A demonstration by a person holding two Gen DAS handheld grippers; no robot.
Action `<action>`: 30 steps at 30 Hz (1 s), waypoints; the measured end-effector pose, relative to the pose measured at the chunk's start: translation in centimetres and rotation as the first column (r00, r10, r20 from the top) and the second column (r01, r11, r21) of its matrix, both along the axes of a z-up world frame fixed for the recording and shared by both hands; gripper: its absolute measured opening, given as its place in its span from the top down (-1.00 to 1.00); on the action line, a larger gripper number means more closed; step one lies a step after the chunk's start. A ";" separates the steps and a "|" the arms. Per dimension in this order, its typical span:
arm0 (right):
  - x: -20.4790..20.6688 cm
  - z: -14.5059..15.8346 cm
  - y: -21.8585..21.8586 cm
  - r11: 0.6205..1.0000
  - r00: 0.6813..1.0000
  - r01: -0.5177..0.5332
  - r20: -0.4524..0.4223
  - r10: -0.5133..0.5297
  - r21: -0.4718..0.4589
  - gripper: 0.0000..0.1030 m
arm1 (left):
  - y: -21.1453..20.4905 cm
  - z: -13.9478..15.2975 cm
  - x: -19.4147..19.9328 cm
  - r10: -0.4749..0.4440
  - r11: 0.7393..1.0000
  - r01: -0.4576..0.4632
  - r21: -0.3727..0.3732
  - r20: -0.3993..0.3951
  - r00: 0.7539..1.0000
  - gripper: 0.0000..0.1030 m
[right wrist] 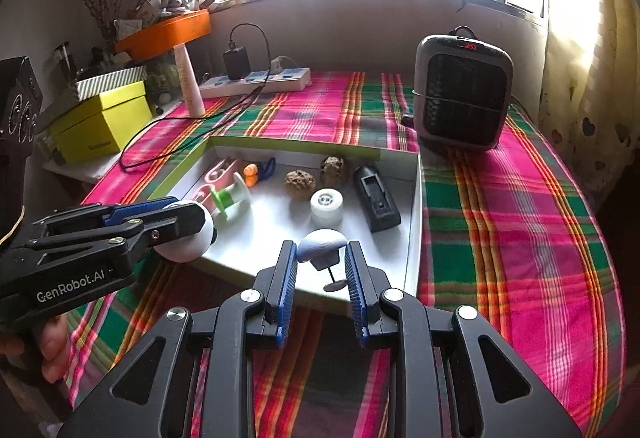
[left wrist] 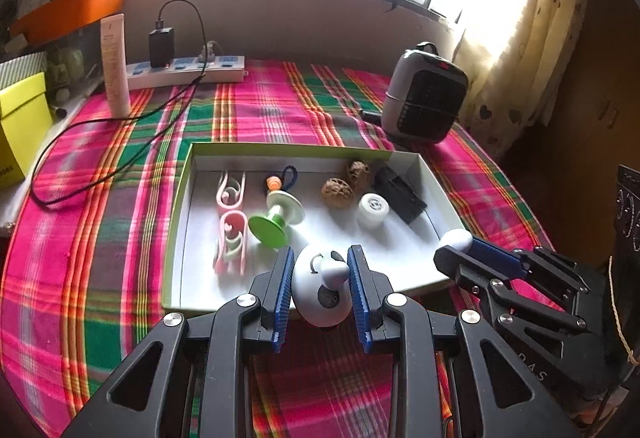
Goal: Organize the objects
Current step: 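Carry the knob toy with the left tool while the right tool carries the mushroom piece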
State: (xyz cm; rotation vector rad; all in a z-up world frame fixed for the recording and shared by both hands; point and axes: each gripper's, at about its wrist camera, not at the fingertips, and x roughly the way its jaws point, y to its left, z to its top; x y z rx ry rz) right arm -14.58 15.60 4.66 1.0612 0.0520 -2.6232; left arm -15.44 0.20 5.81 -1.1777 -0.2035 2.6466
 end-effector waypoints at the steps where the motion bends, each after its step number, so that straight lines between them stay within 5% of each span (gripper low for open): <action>1: -0.2 0.0 0.0 1.000 1.000 0.000 0.001 0.000 0.001 0.50 | 0.0 -0.1 -0.4 -0.001 1.000 0.001 -0.001 0.002 1.000 0.51; 30: -4.6 -2.8 0.0 0.999 0.997 -0.004 0.078 0.001 0.039 0.50 | 1.3 -3.3 -5.6 -0.016 0.999 0.019 -0.039 0.082 0.997 0.51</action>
